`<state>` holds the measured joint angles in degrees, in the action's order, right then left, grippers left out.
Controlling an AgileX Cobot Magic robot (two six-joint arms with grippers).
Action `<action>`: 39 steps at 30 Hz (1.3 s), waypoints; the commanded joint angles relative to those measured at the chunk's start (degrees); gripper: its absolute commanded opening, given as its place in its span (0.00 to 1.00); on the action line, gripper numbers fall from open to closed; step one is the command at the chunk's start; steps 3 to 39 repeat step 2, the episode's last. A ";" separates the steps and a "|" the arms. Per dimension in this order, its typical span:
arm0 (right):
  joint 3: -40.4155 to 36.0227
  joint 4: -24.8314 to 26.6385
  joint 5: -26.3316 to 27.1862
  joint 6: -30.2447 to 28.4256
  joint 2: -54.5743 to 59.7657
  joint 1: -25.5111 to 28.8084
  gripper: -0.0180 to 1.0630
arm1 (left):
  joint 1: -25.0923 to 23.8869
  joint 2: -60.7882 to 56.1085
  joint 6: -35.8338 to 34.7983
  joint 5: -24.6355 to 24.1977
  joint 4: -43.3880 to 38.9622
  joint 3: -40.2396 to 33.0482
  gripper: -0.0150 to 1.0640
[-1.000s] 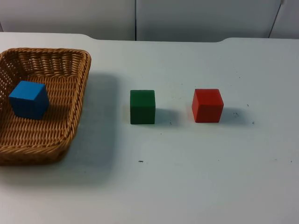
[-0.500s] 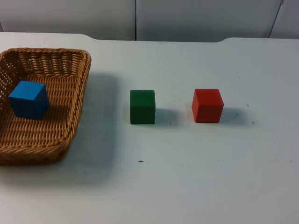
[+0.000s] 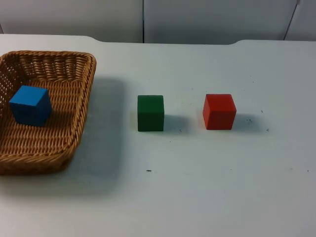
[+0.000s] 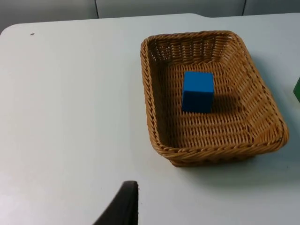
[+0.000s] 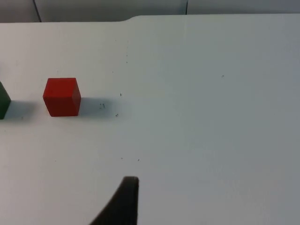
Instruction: Pick up the basket with the left hand and place the blue cube into the basket with the right hand.
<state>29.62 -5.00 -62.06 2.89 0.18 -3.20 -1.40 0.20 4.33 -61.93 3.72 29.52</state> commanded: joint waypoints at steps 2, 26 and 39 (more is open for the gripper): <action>-0.54 -0.60 0.31 0.20 -0.18 1.72 0.99 | 0.44 -0.20 -0.04 0.14 0.15 -0.11 0.99; -0.54 -0.60 0.31 0.20 -0.18 1.72 0.99 | 0.44 -0.20 -0.04 0.14 0.15 -0.11 0.99; -0.54 -0.60 0.31 0.20 -0.18 1.72 0.99 | 0.44 -0.20 -0.04 0.14 0.15 -0.11 0.99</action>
